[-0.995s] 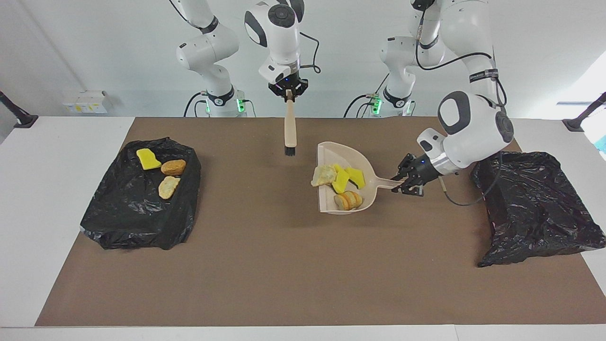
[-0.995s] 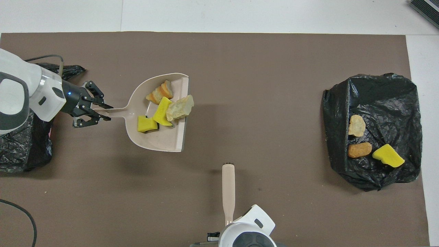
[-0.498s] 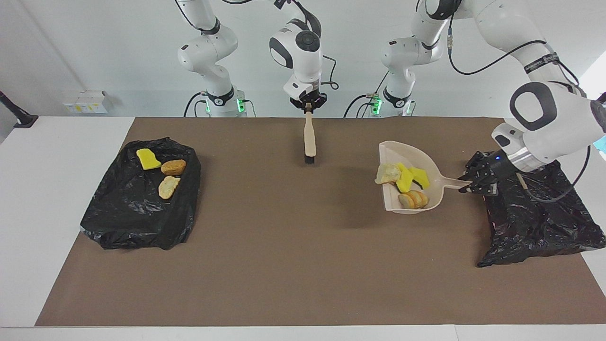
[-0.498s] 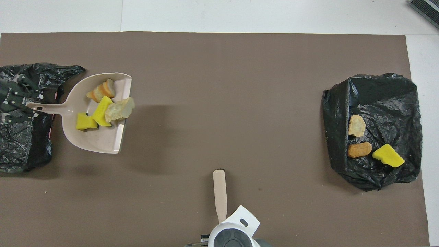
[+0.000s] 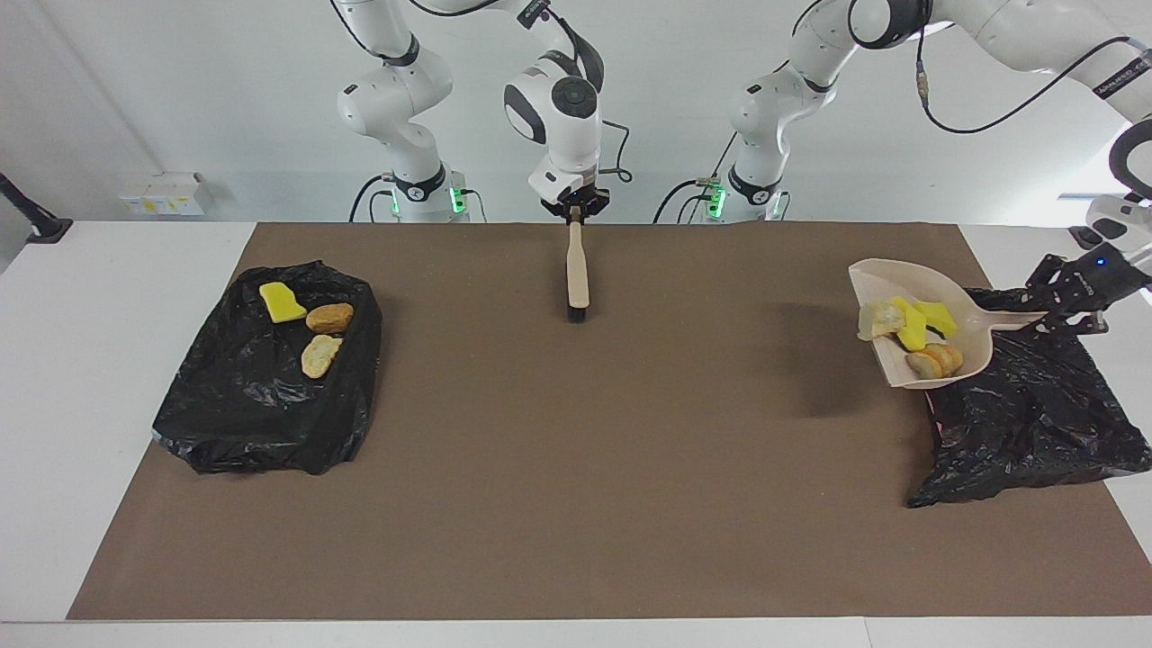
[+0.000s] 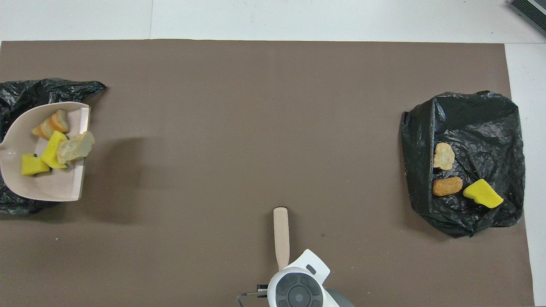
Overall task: Sweep and dump trash in bin
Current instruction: 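Tip the dustpan over the black bag with the left gripper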
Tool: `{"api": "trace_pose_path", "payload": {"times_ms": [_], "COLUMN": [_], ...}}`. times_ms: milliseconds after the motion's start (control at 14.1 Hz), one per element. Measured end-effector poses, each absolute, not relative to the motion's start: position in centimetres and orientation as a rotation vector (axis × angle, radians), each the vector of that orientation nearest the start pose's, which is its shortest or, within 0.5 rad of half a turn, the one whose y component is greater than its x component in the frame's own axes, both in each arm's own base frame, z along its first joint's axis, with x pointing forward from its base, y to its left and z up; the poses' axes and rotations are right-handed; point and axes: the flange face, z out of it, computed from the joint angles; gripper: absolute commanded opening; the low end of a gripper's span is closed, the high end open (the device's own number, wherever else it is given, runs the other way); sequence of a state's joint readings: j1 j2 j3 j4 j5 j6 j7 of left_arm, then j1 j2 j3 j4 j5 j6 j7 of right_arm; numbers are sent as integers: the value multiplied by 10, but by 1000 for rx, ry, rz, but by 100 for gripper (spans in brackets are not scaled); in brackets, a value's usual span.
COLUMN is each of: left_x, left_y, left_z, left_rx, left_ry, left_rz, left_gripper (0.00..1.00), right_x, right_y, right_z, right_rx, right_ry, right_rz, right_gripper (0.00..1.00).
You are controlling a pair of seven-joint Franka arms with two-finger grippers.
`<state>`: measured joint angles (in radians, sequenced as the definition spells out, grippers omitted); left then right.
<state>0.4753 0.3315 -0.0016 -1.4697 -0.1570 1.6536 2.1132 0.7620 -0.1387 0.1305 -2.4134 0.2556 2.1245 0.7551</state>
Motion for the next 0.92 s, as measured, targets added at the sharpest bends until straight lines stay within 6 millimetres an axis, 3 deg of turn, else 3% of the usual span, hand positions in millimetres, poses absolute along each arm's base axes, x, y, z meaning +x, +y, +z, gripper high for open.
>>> {"api": "trace_pose_path", "payload": {"times_ms": [142, 355, 427, 569, 711, 924], "left_x": [571, 576, 580, 585, 589, 606], "left_y": [313, 351, 360, 373, 378, 364], "left_z": [489, 506, 509, 515, 524, 539], "left_rx": [-2303, -2233, -2195, -2124, -2026, -1841], "left_ry": [2340, 2219, 2183, 2132, 2107, 2085], "left_rz": [-148, -69, -41, 35, 159, 338], "left_gripper": [0, 0, 0, 0, 0, 0], "right_x": [280, 281, 281, 281, 281, 284], "right_y": [364, 369, 369, 369, 369, 372], "right_z": [348, 341, 341, 340, 340, 345], "right_rx": [-3094, -3087, -3087, -3087, -3088, -3080], "right_ry": [31, 29, 28, 28, 28, 26], "right_rz": [357, 338, 338, 339, 341, 328], "right_gripper": [0, 3, 31, 97, 100, 100]}}
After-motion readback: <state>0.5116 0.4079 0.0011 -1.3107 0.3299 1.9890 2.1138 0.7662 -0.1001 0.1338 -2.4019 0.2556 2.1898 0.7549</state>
